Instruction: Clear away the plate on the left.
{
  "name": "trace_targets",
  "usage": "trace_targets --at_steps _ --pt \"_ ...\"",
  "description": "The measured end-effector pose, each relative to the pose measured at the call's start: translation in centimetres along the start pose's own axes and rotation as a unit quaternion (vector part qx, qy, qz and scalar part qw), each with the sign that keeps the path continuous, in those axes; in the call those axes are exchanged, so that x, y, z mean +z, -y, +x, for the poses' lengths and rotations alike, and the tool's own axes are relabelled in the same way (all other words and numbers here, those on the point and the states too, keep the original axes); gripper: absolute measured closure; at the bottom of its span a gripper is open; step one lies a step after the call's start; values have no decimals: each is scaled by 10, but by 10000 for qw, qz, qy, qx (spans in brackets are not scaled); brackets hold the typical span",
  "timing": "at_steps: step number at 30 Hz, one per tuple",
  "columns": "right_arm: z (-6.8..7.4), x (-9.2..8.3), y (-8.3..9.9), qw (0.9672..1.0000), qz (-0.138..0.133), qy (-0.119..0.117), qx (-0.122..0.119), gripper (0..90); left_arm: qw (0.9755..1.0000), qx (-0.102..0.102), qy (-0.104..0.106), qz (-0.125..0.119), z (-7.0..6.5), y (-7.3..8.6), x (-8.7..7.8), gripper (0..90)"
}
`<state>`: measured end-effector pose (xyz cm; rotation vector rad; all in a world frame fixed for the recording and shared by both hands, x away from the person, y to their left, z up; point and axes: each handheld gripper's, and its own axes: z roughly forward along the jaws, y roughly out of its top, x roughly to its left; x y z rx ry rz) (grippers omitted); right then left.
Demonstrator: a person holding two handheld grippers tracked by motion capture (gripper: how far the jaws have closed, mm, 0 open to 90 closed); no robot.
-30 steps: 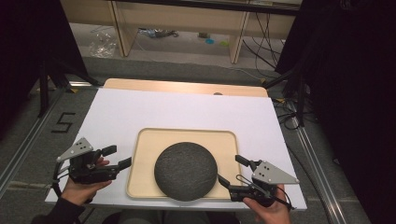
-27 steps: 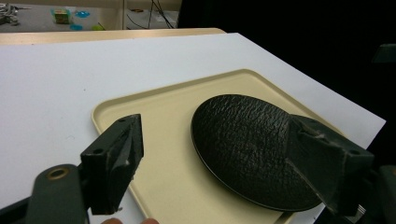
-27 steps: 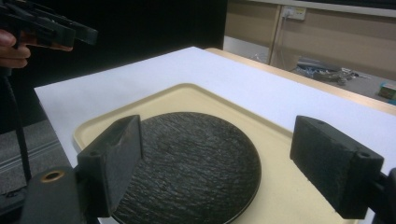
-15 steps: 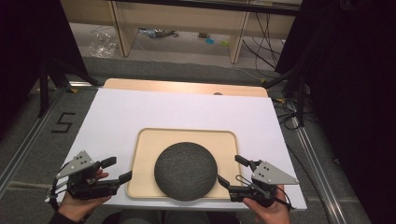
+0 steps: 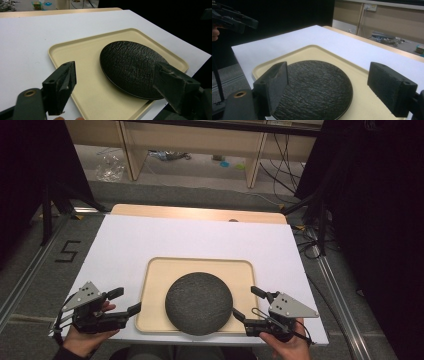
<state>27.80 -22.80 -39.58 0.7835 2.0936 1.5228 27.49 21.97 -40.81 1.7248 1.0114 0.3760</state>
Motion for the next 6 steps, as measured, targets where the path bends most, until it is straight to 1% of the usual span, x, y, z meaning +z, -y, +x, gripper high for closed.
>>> trace_targets --at_steps 1,2,6 --pt "0 0 0 10000 9 0 6 181 10000 6 -3 4 0 0 0 192" --pt "0 0 0 10000 -13 8 9 181 10000 -29 -19 1 0 0 0 192" --pt "0 0 0 10000 2 -1 -1 181 10000 -20 -30 13 1 0 0 192"
